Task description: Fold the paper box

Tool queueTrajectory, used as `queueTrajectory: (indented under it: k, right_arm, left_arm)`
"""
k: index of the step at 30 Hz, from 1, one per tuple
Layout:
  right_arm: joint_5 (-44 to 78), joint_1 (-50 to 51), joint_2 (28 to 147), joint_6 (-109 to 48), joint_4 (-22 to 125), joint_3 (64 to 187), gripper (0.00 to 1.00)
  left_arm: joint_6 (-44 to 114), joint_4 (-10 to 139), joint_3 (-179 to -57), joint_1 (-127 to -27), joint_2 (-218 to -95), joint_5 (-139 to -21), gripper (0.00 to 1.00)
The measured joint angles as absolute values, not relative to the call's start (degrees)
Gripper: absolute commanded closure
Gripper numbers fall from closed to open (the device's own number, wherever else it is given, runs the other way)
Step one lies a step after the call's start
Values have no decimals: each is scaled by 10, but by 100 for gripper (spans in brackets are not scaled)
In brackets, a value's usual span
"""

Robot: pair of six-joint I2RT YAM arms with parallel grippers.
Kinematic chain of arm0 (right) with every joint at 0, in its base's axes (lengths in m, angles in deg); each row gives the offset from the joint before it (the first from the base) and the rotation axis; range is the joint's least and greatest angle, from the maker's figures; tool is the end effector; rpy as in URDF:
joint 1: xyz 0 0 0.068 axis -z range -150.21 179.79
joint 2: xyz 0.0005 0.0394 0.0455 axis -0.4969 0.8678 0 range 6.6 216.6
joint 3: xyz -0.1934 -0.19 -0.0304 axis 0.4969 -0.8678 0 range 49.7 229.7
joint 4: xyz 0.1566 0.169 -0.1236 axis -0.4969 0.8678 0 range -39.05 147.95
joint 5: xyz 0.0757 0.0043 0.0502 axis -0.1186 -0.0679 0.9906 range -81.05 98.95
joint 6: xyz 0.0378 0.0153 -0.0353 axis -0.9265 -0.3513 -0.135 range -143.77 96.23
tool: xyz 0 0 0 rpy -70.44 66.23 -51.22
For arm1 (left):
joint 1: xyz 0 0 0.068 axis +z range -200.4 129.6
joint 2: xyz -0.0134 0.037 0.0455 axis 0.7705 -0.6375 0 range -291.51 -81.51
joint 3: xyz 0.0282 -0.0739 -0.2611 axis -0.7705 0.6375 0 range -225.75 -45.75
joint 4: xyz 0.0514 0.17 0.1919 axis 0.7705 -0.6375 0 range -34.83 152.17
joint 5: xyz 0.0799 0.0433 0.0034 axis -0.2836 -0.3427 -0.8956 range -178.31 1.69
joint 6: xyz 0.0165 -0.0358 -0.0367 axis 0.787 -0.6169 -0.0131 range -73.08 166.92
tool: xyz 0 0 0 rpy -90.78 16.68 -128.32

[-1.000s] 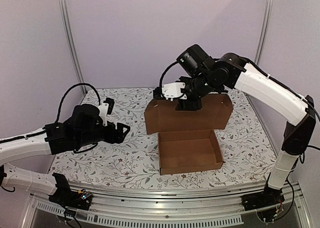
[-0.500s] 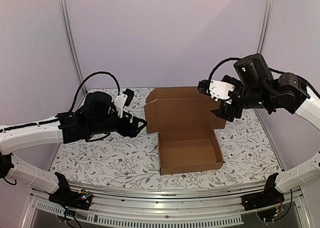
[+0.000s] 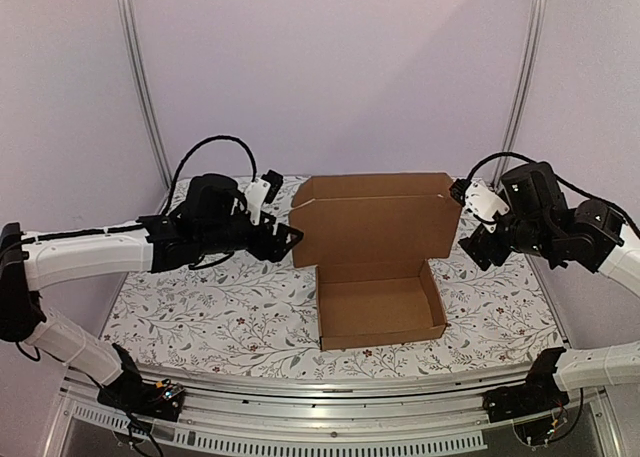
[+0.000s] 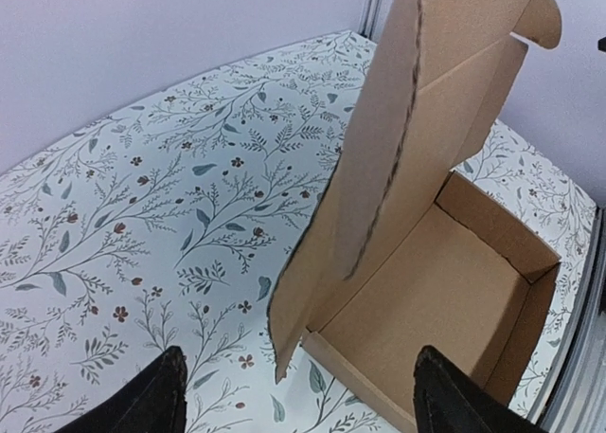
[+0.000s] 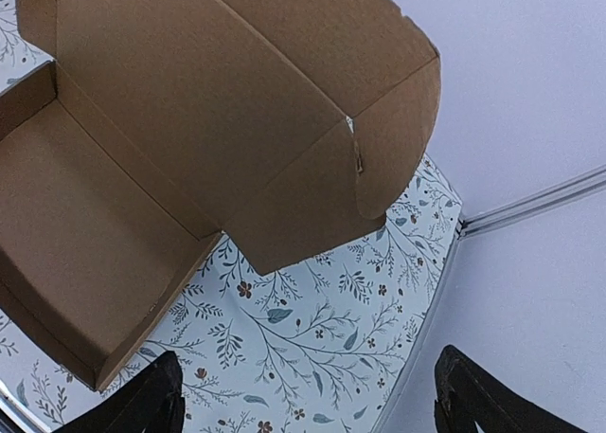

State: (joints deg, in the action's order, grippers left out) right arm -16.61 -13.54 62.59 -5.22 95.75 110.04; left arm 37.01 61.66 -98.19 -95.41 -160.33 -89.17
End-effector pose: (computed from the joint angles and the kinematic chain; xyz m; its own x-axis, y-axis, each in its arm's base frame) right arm 0.1507 0.1213 0.3418 -0.3264 -0.7025 -0.6325 -0.5107 0.6941 -0.5074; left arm 0.2213 -0.2209 0.2679 -0.4350 0.1920 -0.8797 0.6324 0.7606 -0.1468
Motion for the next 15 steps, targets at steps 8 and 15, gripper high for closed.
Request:
queueTrajectory:
  k: [8,15]
  right_arm:
    - [-115,-75,621,-86,901,1055,9]
    - [-85,-57,621,-99,876,1045,9]
  left_arm:
    - [398,687,-981,-912,-1608,-808,37]
    - [406,723,-977,-889,-1625,-738,49]
